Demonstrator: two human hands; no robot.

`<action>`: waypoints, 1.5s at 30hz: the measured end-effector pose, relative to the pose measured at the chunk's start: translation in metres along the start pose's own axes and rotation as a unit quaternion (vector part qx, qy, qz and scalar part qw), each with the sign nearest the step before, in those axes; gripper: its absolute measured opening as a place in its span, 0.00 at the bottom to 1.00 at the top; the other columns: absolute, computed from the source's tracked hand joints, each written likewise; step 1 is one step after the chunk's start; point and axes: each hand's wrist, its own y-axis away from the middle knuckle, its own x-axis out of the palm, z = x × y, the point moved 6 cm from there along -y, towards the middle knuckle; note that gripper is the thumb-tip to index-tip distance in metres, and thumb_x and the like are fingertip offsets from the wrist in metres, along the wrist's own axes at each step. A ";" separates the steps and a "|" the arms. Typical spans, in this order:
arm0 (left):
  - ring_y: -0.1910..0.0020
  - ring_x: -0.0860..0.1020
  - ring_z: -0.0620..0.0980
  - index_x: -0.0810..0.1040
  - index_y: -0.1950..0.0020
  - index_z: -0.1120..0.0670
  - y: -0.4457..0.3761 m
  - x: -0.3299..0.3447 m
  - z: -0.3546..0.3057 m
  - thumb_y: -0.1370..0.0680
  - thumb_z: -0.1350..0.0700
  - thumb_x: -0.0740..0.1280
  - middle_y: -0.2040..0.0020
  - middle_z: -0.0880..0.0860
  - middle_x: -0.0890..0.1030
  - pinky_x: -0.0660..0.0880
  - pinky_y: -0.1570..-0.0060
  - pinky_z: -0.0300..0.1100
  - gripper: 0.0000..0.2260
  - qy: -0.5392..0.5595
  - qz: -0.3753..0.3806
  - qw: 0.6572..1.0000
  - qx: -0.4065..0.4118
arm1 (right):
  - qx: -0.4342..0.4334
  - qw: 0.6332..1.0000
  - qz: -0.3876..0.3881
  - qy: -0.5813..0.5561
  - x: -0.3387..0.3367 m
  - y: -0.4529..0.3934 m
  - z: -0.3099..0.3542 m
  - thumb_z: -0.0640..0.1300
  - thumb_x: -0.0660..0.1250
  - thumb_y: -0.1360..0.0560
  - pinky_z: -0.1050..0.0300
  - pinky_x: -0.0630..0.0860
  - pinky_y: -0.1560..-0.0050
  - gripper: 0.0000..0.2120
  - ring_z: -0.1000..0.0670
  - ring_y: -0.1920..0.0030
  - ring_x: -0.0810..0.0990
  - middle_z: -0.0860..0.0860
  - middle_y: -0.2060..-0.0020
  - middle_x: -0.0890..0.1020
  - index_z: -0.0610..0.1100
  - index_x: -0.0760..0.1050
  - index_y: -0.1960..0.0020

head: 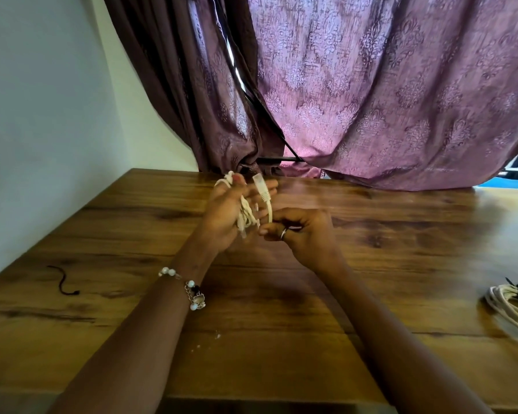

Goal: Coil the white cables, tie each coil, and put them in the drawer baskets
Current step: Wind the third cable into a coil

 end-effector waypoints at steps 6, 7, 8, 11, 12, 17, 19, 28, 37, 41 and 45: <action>0.75 0.72 0.42 0.69 0.52 0.55 0.011 0.019 0.020 0.17 0.53 0.55 0.70 0.51 0.74 0.71 0.69 0.42 0.08 -0.117 0.029 0.993 -0.022 | 0.132 0.981 -0.045 -0.138 -0.007 0.001 -0.006 0.34 0.74 0.35 0.57 0.82 0.68 0.06 0.47 0.68 0.84 0.44 0.69 0.84 0.33 0.80 0.59; 0.76 0.73 0.42 0.69 0.51 0.55 0.013 0.023 0.024 0.17 0.55 0.55 0.71 0.49 0.73 0.73 0.68 0.42 0.07 -0.102 0.041 0.993 -0.038 | 0.145 0.977 -0.061 -0.140 -0.010 0.001 -0.007 0.36 0.75 0.36 0.57 0.81 0.70 0.09 0.47 0.70 0.83 0.41 0.69 0.83 0.32 0.79 0.60; 0.76 0.74 0.43 0.69 0.50 0.55 0.016 0.029 0.025 0.17 0.56 0.54 0.72 0.48 0.74 0.74 0.66 0.44 0.07 -0.092 0.056 0.993 -0.053 | 0.152 0.976 -0.073 -0.138 -0.013 0.001 -0.008 0.38 0.75 0.36 0.57 0.79 0.73 0.11 0.47 0.71 0.82 0.39 0.69 0.82 0.31 0.79 0.60; 0.77 0.75 0.50 0.72 0.51 0.59 0.020 0.035 0.032 0.16 0.52 0.52 0.72 0.54 0.78 0.73 0.72 0.43 0.14 -0.130 0.103 0.982 -0.085 | 0.141 0.983 -0.075 -0.088 -0.018 -0.001 -0.008 0.37 0.76 0.33 0.59 0.72 0.77 0.11 0.47 0.77 0.77 0.37 0.72 0.80 0.30 0.78 0.61; 0.78 0.73 0.52 0.73 0.52 0.61 0.023 0.037 0.032 0.16 0.49 0.51 0.72 0.57 0.78 0.69 0.75 0.40 0.18 -0.147 0.123 0.977 -0.091 | 0.128 0.988 -0.073 -0.050 -0.018 -0.002 -0.007 0.38 0.76 0.34 0.58 0.72 0.75 0.11 0.49 0.76 0.75 0.38 0.73 0.79 0.31 0.78 0.63; 0.88 0.63 0.46 0.73 0.51 0.64 0.031 0.045 0.037 0.26 0.33 0.48 0.78 0.57 0.71 0.61 0.78 0.33 0.35 -0.104 0.179 0.968 -0.141 | 0.054 0.984 -0.063 0.154 -0.032 -0.008 -0.006 0.60 0.77 0.40 0.62 0.69 0.57 0.21 0.55 0.55 0.73 0.55 0.56 0.77 0.49 0.77 0.54; 0.88 0.62 0.45 0.75 0.58 0.58 0.036 0.050 0.034 0.30 0.31 0.49 0.79 0.56 0.69 0.61 0.79 0.31 0.31 -0.099 0.196 0.963 -0.157 | 0.004 0.980 0.001 0.197 -0.032 -0.011 -0.004 0.63 0.71 0.36 0.57 0.69 0.47 0.23 0.51 0.44 0.73 0.54 0.46 0.76 0.52 0.77 0.46; 0.87 0.57 0.43 0.77 0.70 0.56 0.027 0.028 0.020 0.27 0.31 0.52 0.79 0.56 0.69 0.63 0.80 0.30 0.32 -0.118 0.112 0.972 -0.168 | -0.026 0.983 0.117 0.137 -0.016 -0.007 -0.013 0.45 0.62 0.22 0.62 0.76 0.59 0.13 0.59 0.60 0.81 0.54 0.57 0.84 0.41 0.79 0.42; 0.85 0.64 0.45 0.71 0.56 0.58 0.013 0.014 0.018 0.23 0.42 0.64 0.75 0.56 0.70 0.62 0.81 0.32 0.18 -0.176 -0.072 0.979 -0.067 | 0.066 0.995 0.070 -0.008 -0.008 -0.003 -0.024 0.31 0.64 0.24 0.74 0.70 0.64 0.09 0.65 0.65 0.78 0.64 0.66 0.82 0.34 0.78 0.45; 0.84 0.69 0.46 0.73 0.53 0.62 0.011 0.006 0.011 0.24 0.46 0.67 0.74 0.56 0.71 0.64 0.82 0.34 0.18 -0.213 -0.140 0.967 0.013 | 0.133 0.983 0.106 -0.074 -0.005 0.001 -0.032 0.29 0.70 0.29 0.65 0.77 0.61 0.16 0.58 0.59 0.81 0.48 0.56 0.84 0.33 0.76 0.42; 0.84 0.69 0.46 0.72 0.62 0.62 0.012 0.004 0.006 0.25 0.47 0.70 0.75 0.54 0.69 0.63 0.82 0.34 0.19 -0.183 -0.163 0.968 0.045 | 0.163 0.974 0.082 -0.132 -0.007 0.001 -0.037 0.28 0.64 0.25 0.58 0.81 0.61 0.10 0.54 0.64 0.82 0.48 0.61 0.85 0.33 0.76 0.44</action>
